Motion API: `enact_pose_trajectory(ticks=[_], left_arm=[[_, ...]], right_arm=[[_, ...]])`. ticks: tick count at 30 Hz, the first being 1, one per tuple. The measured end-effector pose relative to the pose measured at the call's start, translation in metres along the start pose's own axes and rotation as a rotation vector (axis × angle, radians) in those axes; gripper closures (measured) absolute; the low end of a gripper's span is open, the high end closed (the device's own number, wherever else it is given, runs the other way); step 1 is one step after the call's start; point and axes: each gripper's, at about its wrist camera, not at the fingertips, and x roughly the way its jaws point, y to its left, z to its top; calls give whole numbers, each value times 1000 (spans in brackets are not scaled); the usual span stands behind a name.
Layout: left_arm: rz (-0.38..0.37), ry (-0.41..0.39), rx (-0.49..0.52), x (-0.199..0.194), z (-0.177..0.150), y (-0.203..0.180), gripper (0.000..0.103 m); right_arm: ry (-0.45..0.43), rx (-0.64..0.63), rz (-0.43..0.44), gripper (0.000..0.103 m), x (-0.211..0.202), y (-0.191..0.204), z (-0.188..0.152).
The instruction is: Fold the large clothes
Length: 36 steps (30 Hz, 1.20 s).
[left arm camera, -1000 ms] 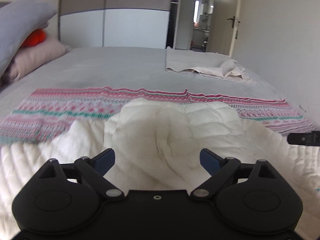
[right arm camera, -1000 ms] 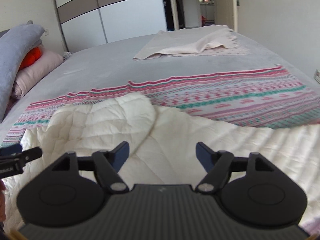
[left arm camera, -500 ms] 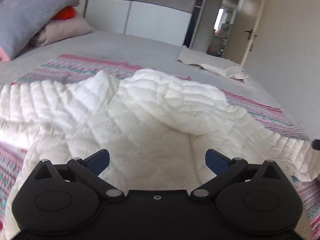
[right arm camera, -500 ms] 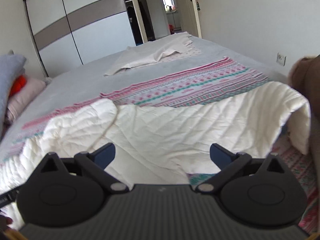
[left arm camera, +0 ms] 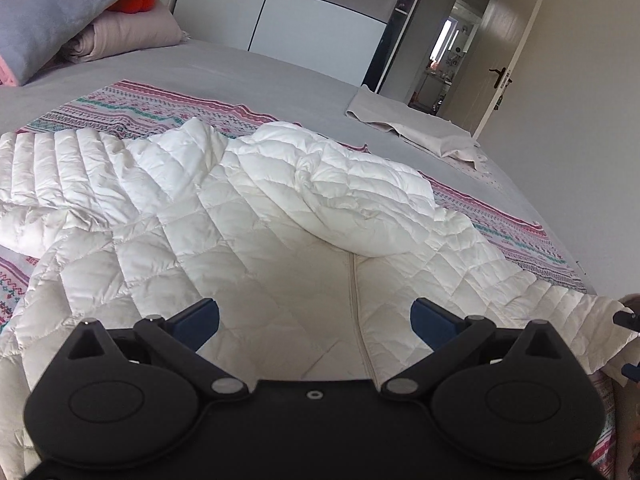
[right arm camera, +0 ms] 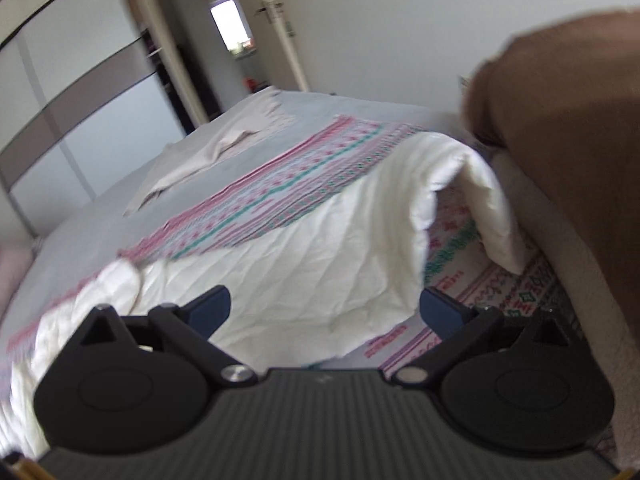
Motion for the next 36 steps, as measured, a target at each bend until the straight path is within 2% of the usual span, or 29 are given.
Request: enact_pose_trajectory(ticks=[4,8,10,11,13,15,20,26,29,32,36], left_arm=[[10,-7,5,-1,1,3,0],[18,-16,-4,-5,7,17,0],[22,-24,-1,-7,11,27,0],[27,-27,4,-8,12,32,0],[43,-36,8,-10,16,43,0],[58,-46,-9,-12,20,54,0],[41,-30,-119,-15,28,78,0],[25,-44,-167,-22,34,80,0],[7,-54,-174,-25,37,79,0],[6,-63,-156,-26,38,76,0],[10,-50,-130,-26,36,75,0]], right_arm=[[-12,81,18,1,25,-17,10],[-47,17,-82,10,53,-14,20],[-39,-4,-139,40,67,-10,27],[-40,5,-162,50,70,-9,32],[-59,14,-173,81,71,-2,43],[-100,-48,-186,92,64,16,51],[-227,-272,-141,95,33,82,58],[-263,-509,-21,95,7,180,35],[-238,-627,59,95,4,233,5],[-167,-728,137,95,12,275,-35],[-33,-781,187,95,35,302,-91]])
